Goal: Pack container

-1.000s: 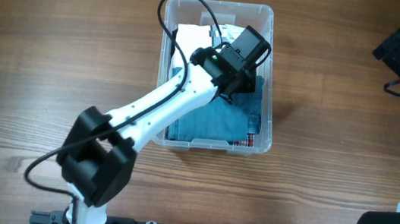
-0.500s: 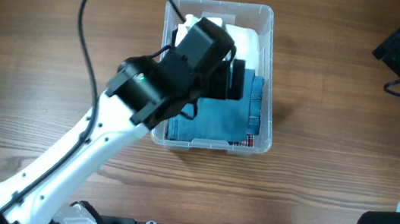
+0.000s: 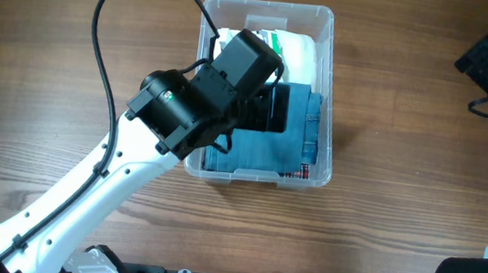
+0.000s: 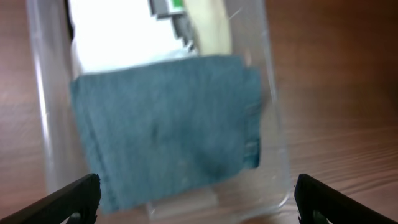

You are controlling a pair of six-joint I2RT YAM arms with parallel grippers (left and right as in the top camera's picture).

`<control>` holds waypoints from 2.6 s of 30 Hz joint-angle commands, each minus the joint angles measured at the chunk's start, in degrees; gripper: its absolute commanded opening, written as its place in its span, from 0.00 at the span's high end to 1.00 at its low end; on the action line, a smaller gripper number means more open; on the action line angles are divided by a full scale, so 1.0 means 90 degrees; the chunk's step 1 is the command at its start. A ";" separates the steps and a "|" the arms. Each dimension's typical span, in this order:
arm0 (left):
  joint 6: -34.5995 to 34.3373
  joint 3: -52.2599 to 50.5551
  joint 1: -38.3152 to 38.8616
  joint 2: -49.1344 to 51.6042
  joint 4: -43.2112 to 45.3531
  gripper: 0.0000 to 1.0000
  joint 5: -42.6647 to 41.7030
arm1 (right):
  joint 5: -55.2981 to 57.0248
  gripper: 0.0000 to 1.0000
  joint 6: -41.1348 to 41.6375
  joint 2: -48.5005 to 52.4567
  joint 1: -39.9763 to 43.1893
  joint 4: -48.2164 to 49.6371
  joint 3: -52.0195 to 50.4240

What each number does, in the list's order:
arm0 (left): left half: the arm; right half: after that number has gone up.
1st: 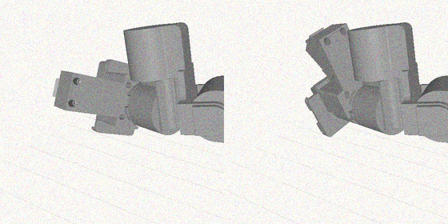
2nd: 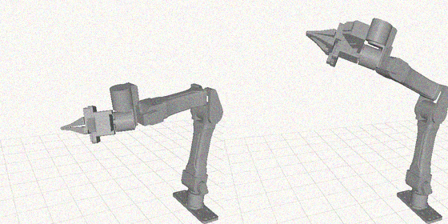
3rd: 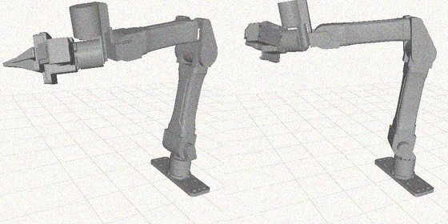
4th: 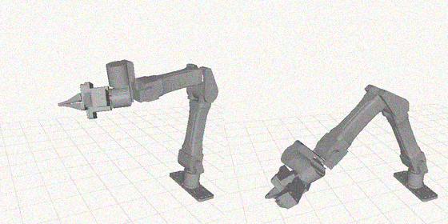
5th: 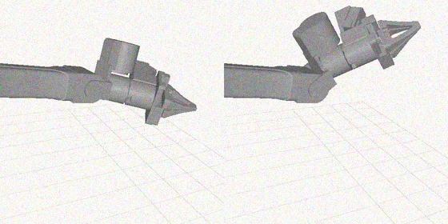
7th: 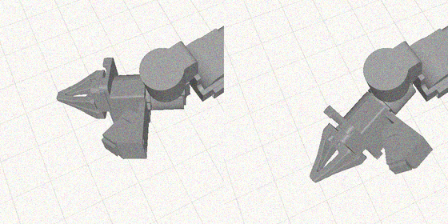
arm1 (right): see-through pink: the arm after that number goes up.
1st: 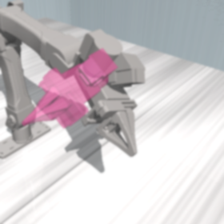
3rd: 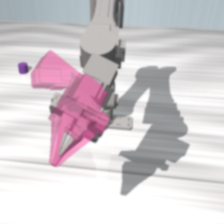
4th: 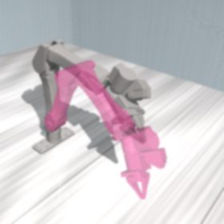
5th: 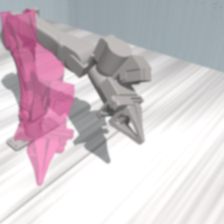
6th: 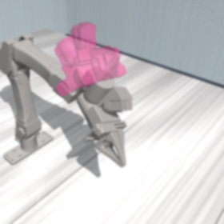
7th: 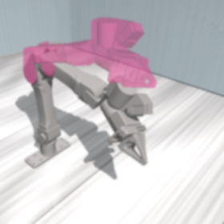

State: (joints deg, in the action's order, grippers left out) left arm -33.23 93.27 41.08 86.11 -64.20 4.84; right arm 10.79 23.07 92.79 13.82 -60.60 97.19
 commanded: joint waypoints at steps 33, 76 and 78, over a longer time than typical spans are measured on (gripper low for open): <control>0.1151 -0.4794 -0.0733 -0.3257 0.3242 0.00 -0.0719 | 0.0136 0.00 -0.0049 0.0070 0.0032 0.0017 -0.0022; 0.2674 -0.9338 -0.4549 -0.9027 0.7077 0.00 -0.2540 | 0.0136 0.00 -0.0049 0.0070 0.0032 0.0017 -0.0022; 0.2671 -0.9508 -0.4549 -0.9236 0.7121 0.00 -0.2545 | 0.0136 0.00 -0.0051 0.0070 0.0032 0.0017 -0.0022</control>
State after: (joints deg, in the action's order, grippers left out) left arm -10.52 10.57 0.45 6.15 -0.78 -17.50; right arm 10.81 23.07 92.79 13.82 -60.58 97.19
